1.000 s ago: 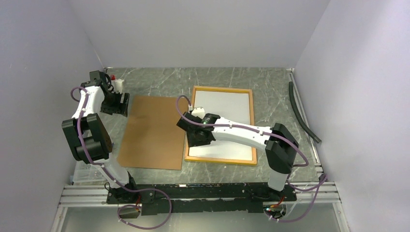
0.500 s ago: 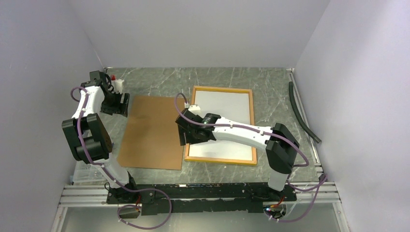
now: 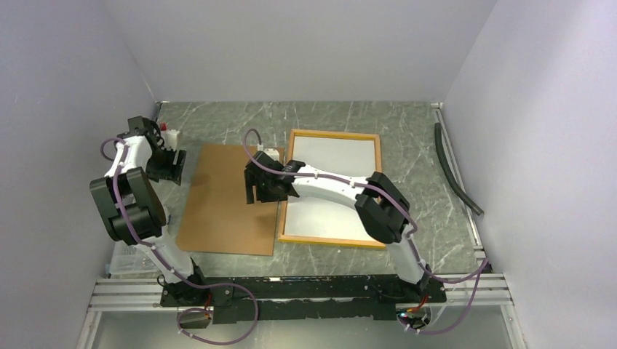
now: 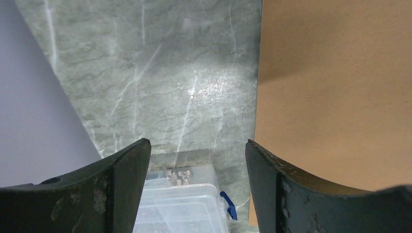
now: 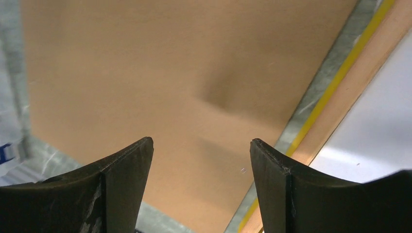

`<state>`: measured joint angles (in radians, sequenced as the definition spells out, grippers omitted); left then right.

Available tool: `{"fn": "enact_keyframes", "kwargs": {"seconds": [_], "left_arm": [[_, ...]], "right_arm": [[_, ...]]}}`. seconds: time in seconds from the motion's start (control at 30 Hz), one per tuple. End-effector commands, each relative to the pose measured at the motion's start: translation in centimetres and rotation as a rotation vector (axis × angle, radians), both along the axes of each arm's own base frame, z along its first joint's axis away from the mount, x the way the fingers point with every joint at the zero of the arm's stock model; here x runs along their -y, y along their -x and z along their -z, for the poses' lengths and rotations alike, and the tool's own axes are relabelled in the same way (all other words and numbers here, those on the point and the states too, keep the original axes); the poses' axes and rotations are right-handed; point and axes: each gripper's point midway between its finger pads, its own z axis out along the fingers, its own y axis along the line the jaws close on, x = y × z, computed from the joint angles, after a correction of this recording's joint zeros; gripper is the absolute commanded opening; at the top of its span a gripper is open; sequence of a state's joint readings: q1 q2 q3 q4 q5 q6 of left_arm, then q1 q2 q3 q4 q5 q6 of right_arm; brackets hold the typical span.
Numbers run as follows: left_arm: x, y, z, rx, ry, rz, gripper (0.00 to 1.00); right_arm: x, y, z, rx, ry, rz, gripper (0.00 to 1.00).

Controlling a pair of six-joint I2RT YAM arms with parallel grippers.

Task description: Put the photo into the frame

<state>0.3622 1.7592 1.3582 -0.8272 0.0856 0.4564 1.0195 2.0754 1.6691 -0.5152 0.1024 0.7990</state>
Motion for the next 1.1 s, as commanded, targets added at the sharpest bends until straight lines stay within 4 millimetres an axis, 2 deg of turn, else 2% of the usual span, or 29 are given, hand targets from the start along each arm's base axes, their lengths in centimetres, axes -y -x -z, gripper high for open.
{"fn": "enact_keyframes", "kwargs": {"seconds": [0.0,0.2,0.37,0.57,0.7,0.77,0.87,0.97,1.07], "left_arm": [[-0.2,0.2,2.5,-0.037,-0.016,0.029,0.76],[0.5,1.0,5.2,-0.08,-0.002,0.038,0.75],[0.9,1.1,6.6,-0.098,-0.004,0.042,0.75],[1.3,1.2,7.7,-0.107,-0.004,0.042,0.75],[2.3,1.2,8.4,-0.113,0.017,0.045,0.74],[3.1,1.4,8.8,-0.127,0.031,0.057,0.74],[5.0,1.7,9.3,-0.158,0.086,0.076,0.74],[6.1,1.8,9.5,-0.169,0.107,0.09,0.74],[6.7,2.0,9.7,-0.188,0.133,0.094,0.71]], "right_arm": [[-0.2,-2.2,0.5,-0.015,-0.021,0.053,0.77],[1.9,-2.4,2.5,-0.039,0.021,0.097,0.77],[2.9,-2.5,4.3,-0.059,0.083,0.11,0.79],[3.3,-2.9,5.5,-0.067,0.127,0.13,0.82],[2.6,-3.0,5.7,-0.09,0.091,0.14,0.86],[1.6,-2.8,5.7,-0.121,0.028,0.132,0.86],[0.3,-3.0,4.6,-0.153,-0.092,0.131,0.88],[-0.5,-3.5,2.9,-0.175,-0.2,0.135,0.88],[-1.5,-4.4,0.2,-0.181,-0.344,0.138,0.88]]}}
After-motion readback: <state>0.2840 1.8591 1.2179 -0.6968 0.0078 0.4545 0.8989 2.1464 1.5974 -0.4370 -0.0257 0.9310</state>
